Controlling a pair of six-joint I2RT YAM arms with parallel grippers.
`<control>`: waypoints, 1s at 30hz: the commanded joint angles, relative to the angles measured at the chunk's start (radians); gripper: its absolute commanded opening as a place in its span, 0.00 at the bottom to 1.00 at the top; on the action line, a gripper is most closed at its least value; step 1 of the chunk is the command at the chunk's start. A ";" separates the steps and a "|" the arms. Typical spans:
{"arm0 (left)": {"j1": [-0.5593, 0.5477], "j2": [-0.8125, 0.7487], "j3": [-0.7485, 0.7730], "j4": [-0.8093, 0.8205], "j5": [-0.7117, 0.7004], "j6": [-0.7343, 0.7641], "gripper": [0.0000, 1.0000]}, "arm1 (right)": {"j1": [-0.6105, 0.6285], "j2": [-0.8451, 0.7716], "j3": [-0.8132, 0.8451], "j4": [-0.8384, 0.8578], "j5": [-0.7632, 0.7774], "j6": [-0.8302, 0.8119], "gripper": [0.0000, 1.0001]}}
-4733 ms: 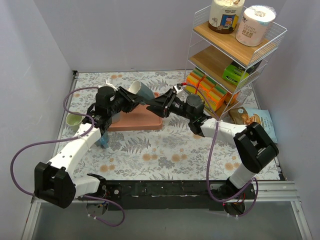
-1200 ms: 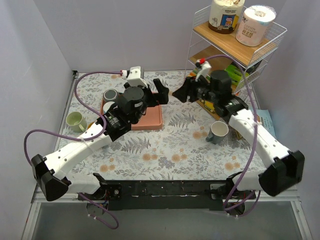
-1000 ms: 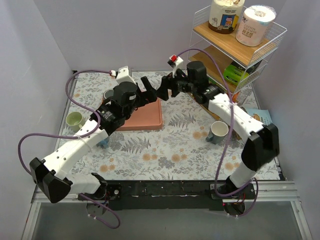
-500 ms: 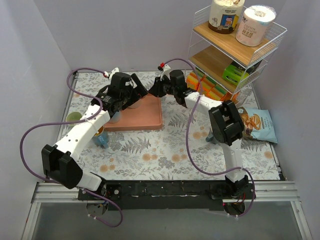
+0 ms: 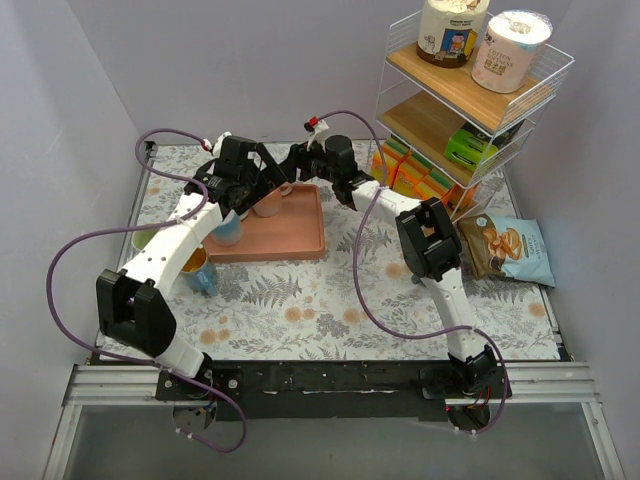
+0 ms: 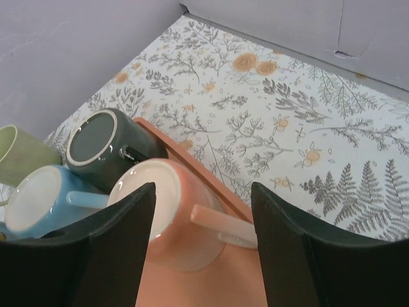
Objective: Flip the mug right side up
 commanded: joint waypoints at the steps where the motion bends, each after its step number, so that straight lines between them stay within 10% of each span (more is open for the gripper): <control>1: 0.020 0.026 0.079 -0.045 -0.031 0.026 0.98 | 0.001 0.081 0.127 0.046 0.021 0.029 0.69; 15: 0.042 0.114 0.075 -0.051 -0.073 0.048 0.98 | -0.004 0.176 0.222 -0.040 0.024 0.049 0.65; 30: 0.053 0.158 0.021 0.012 -0.087 0.071 0.98 | 0.032 -0.066 -0.109 -0.081 0.002 -0.181 0.61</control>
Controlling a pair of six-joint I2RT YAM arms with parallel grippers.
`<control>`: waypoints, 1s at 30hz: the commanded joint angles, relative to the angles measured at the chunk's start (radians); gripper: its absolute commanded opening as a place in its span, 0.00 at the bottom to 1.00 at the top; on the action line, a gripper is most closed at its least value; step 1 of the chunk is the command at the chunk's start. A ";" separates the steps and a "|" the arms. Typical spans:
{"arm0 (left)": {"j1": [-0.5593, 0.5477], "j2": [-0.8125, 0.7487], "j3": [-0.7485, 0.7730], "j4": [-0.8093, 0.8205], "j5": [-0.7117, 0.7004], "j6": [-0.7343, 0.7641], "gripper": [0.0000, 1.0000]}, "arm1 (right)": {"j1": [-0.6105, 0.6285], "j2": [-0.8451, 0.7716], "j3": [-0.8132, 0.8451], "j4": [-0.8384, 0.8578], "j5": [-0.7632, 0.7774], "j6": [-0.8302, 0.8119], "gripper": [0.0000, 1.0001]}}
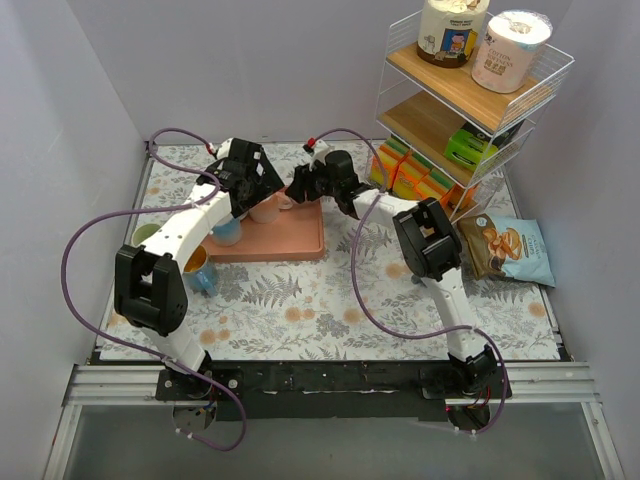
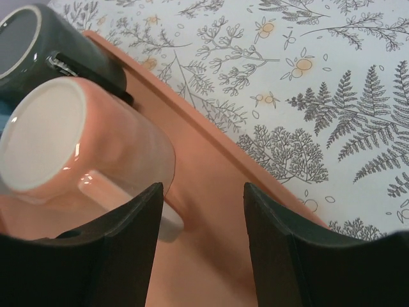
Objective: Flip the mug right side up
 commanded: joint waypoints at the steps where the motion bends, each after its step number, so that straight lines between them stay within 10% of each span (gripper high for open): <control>1: 0.008 0.004 -0.030 0.036 -0.010 0.018 0.98 | 0.034 -0.155 -0.081 -0.013 0.021 -0.129 0.61; 8: 0.008 0.014 -0.031 0.042 -0.021 0.019 0.95 | 0.044 -0.301 -0.202 0.038 0.053 -0.259 0.62; 19: 0.009 -0.055 -0.002 0.002 -0.052 0.012 0.96 | 0.044 -0.186 0.088 -0.542 -0.248 -0.710 0.72; 30: 0.018 -0.165 0.049 -0.099 -0.093 0.010 0.97 | 0.044 -0.089 0.160 -0.515 -0.268 -0.819 0.76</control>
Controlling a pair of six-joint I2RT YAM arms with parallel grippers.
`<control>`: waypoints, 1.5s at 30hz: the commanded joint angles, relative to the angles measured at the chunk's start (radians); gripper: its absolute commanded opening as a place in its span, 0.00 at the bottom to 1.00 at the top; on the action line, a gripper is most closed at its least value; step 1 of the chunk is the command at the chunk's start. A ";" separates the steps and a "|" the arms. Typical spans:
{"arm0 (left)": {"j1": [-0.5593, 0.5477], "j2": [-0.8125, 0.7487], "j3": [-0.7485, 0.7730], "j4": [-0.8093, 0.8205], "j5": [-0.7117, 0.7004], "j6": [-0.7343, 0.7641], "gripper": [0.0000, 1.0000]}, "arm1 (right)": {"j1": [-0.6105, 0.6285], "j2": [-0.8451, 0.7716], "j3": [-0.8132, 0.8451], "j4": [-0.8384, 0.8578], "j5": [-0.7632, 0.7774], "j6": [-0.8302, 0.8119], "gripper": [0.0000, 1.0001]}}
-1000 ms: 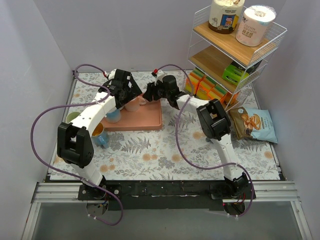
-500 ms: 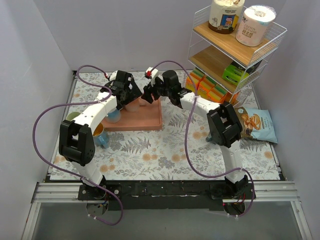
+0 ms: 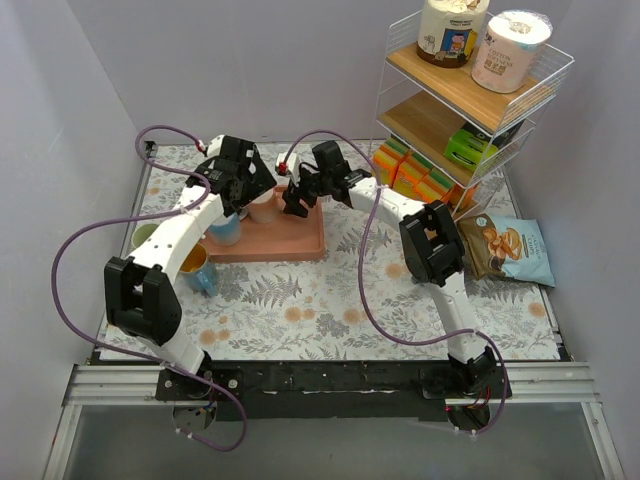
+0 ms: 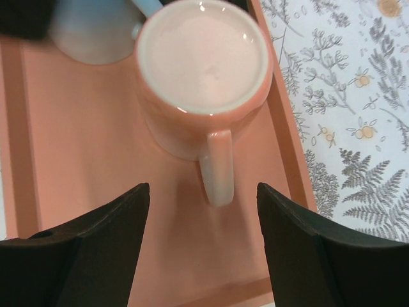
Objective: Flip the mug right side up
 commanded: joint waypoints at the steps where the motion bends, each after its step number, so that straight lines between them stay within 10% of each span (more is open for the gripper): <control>1: 0.009 -0.127 0.061 -0.056 -0.061 0.005 0.97 | -0.002 0.057 0.066 -0.017 -0.035 -0.058 0.76; 20: 0.010 -0.225 0.070 -0.098 -0.105 0.020 0.98 | 0.027 0.127 0.128 0.146 -0.014 0.017 0.71; 32: 0.010 -0.232 0.023 -0.082 -0.079 0.019 0.98 | 0.038 0.112 0.105 0.100 0.028 0.014 0.31; 36: 0.012 -0.244 0.008 -0.078 -0.076 0.019 0.98 | 0.040 0.063 0.041 0.098 0.073 -0.002 0.02; 45: 0.012 -0.262 -0.028 -0.058 -0.064 0.009 0.98 | 0.044 -0.092 -0.156 0.153 0.135 -0.026 0.01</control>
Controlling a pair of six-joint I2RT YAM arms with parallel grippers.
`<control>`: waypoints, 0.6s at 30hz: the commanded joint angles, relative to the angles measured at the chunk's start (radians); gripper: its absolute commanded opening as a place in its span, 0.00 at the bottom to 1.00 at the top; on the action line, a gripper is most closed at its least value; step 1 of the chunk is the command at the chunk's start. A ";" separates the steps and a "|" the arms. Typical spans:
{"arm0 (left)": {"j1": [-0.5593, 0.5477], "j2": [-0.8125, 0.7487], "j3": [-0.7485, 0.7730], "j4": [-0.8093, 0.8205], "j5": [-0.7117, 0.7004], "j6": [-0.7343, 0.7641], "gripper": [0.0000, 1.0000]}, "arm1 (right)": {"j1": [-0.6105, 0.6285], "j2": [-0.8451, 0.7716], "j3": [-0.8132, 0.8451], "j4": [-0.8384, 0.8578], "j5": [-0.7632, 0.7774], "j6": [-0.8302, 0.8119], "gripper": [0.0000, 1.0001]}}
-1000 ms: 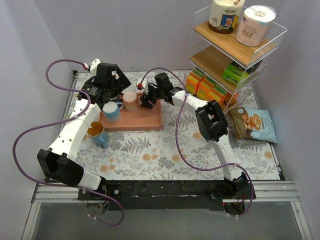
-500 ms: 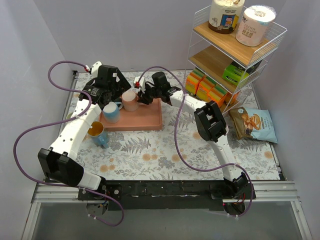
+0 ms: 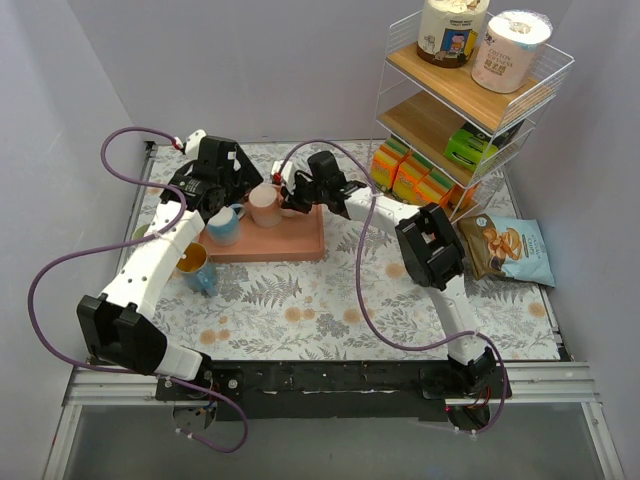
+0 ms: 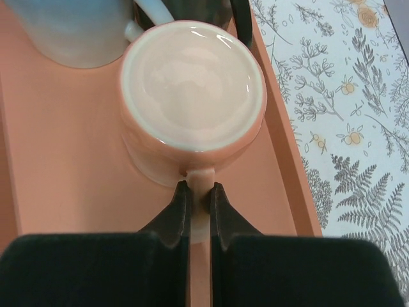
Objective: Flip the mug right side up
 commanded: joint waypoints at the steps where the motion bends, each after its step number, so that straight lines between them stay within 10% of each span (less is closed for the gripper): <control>1: 0.005 -0.059 -0.018 0.019 0.007 -0.004 0.98 | 0.005 -0.111 -0.079 -0.012 0.047 -0.020 0.01; 8: 0.005 -0.071 -0.053 0.042 0.017 -0.014 0.98 | 0.012 -0.220 -0.173 -0.125 0.096 -0.005 0.01; 15: 0.005 -0.066 -0.070 0.046 0.036 -0.016 0.98 | 0.012 -0.130 -0.068 -0.269 0.099 -0.040 0.49; 18: 0.005 -0.068 -0.075 0.043 0.033 -0.014 0.98 | 0.012 -0.130 -0.076 -0.229 0.097 -0.037 0.53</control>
